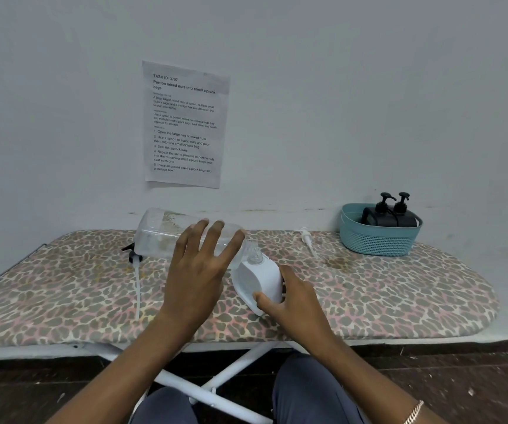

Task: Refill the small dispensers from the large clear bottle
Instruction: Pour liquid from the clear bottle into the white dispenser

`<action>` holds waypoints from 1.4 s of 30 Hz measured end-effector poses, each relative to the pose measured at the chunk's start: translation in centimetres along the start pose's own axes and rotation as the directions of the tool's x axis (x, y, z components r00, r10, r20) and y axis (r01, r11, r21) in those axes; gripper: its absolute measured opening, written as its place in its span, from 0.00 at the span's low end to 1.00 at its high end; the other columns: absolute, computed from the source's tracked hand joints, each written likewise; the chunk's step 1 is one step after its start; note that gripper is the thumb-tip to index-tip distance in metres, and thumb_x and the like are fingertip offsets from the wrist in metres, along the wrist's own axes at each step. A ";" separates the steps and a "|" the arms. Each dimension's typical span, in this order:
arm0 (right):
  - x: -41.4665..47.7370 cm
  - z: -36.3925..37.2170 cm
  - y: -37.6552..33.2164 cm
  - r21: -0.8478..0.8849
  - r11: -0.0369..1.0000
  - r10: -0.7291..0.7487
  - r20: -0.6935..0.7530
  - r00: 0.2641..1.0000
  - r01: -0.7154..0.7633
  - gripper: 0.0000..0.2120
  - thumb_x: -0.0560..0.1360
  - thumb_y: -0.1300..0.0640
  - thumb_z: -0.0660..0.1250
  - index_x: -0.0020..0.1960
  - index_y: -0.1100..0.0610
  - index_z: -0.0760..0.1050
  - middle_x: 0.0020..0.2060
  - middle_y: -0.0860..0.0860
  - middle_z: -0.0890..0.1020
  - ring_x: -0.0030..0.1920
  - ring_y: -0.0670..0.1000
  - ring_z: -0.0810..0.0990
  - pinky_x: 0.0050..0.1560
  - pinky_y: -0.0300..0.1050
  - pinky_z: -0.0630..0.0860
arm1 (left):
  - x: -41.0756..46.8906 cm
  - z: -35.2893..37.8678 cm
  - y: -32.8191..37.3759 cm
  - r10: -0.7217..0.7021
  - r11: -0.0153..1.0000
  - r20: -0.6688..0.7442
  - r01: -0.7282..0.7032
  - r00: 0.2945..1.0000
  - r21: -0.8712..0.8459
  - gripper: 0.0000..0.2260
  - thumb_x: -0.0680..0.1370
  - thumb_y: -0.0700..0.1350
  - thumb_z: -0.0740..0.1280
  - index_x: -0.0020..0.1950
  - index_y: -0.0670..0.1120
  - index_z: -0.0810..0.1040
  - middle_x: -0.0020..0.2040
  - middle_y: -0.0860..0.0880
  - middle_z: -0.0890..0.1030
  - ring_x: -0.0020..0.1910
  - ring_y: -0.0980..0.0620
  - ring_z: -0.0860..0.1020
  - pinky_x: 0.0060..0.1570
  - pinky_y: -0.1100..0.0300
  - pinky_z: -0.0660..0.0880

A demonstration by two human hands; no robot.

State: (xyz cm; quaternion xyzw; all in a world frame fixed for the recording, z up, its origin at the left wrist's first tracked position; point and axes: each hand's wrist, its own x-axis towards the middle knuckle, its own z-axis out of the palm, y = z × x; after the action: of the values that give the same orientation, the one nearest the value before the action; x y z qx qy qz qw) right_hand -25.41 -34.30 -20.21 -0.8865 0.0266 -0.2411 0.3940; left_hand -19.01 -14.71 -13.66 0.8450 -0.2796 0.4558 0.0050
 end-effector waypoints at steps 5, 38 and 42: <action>0.1 0.1 0.1 -0.001 1.000 -0.007 0.001 1.000 0.007 0.27 0.72 0.34 0.69 0.67 0.44 0.72 0.54 0.40 0.81 0.51 0.42 0.80 0.45 0.47 0.82 | 0.1 0.0 -0.2 0.021 1.000 0.005 -0.021 1.000 0.007 0.40 0.63 0.25 0.70 0.74 0.47 0.78 0.70 0.37 0.77 0.71 0.35 0.69 0.71 0.41 0.63; 0.0 0.0 0.3 0.024 1.000 -0.008 0.012 1.000 0.008 0.28 0.72 0.34 0.69 0.68 0.46 0.72 0.54 0.42 0.81 0.50 0.42 0.80 0.46 0.50 0.82 | 2.4 -1.6 -0.9 0.305 0.941 0.043 -0.308 0.951 0.138 0.32 0.74 0.31 0.47 0.72 0.44 0.78 0.69 0.35 0.77 0.70 0.31 0.74 0.73 0.41 0.62; 0.1 0.0 0.2 0.016 1.000 -0.005 0.015 1.000 0.004 0.30 0.71 0.32 0.68 0.68 0.45 0.71 0.55 0.41 0.81 0.50 0.41 0.80 0.45 0.46 0.81 | 2.8 -1.9 -1.1 0.354 0.922 0.035 -0.355 0.935 0.157 0.31 0.79 0.31 0.42 0.72 0.44 0.78 0.69 0.36 0.77 0.71 0.32 0.73 0.74 0.41 0.61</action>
State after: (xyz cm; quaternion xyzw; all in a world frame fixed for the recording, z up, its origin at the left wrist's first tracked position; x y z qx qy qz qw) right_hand -25.31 -34.45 -20.36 -0.8852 0.0197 -0.2355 0.4007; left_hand -18.74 -14.62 -10.16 0.7796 -0.3902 0.4675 -0.1465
